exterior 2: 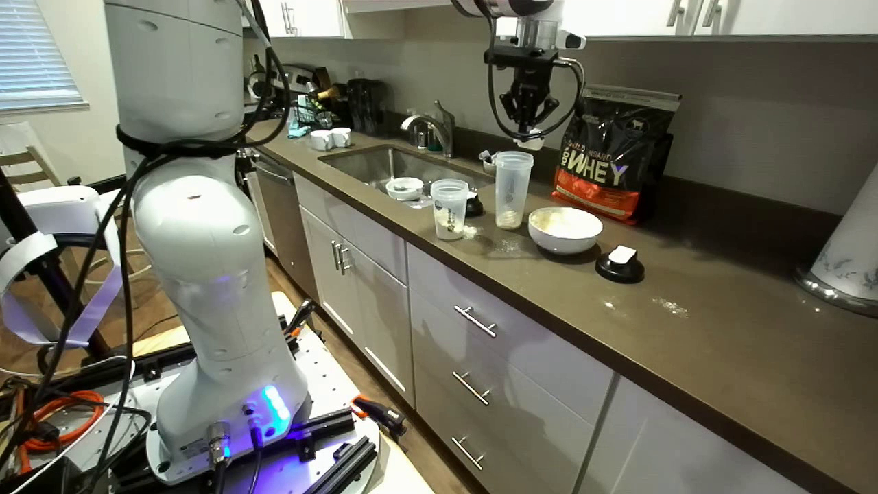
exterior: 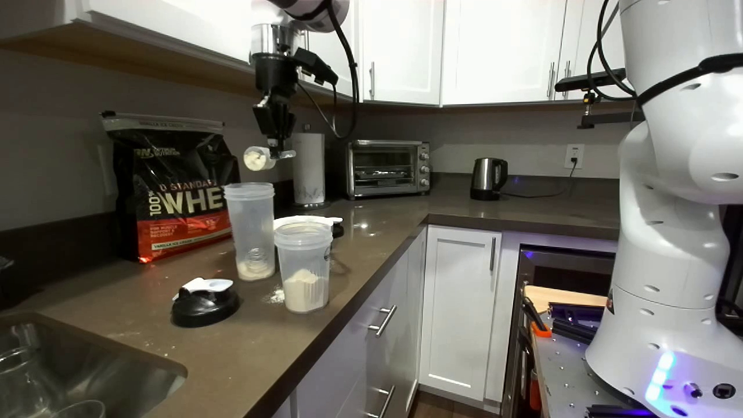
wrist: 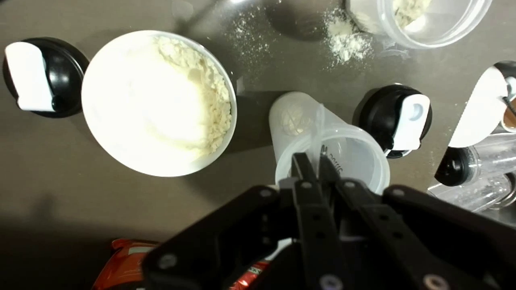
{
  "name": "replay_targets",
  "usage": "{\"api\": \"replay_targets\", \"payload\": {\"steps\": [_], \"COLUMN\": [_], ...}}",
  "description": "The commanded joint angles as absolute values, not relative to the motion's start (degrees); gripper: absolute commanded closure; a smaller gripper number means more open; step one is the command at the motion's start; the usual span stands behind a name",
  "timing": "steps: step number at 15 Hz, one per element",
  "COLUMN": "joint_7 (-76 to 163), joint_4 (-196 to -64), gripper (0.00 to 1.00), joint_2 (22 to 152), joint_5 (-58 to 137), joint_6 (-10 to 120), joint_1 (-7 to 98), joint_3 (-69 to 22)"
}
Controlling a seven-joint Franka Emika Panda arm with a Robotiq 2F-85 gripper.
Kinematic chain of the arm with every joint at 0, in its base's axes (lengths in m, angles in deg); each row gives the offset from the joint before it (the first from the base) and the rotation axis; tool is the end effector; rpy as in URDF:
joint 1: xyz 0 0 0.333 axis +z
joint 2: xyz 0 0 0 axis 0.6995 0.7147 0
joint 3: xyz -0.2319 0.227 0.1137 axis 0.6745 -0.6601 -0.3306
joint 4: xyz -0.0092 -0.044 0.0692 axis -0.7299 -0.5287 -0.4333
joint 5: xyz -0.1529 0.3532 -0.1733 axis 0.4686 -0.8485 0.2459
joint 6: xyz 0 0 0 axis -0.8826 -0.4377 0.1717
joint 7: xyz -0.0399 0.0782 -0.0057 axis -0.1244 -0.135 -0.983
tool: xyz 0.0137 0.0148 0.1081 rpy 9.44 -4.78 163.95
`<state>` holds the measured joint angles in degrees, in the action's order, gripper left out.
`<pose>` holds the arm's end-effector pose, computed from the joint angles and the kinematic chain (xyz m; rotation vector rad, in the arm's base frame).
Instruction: Scoop some of the powder from the white bowl into the larger clear bottle
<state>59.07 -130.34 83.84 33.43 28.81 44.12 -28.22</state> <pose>0.6708 0.0109 0.5067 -3.0712 -0.2970 -0.0621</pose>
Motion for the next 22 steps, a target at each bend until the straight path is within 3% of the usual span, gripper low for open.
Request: {"api": "replay_targets", "payload": {"steps": [1,22], "joint_7": [59.2,58.2], "joint_4": [-133.1,-135.3], "gripper": [0.98,0.98], "joint_2": [82.2,83.0], "joint_5": [35.9,41.8], "joint_6": [31.7,38.5], "joint_1": [44.6,46.2], "joint_3": [-28.4,-29.0]}}
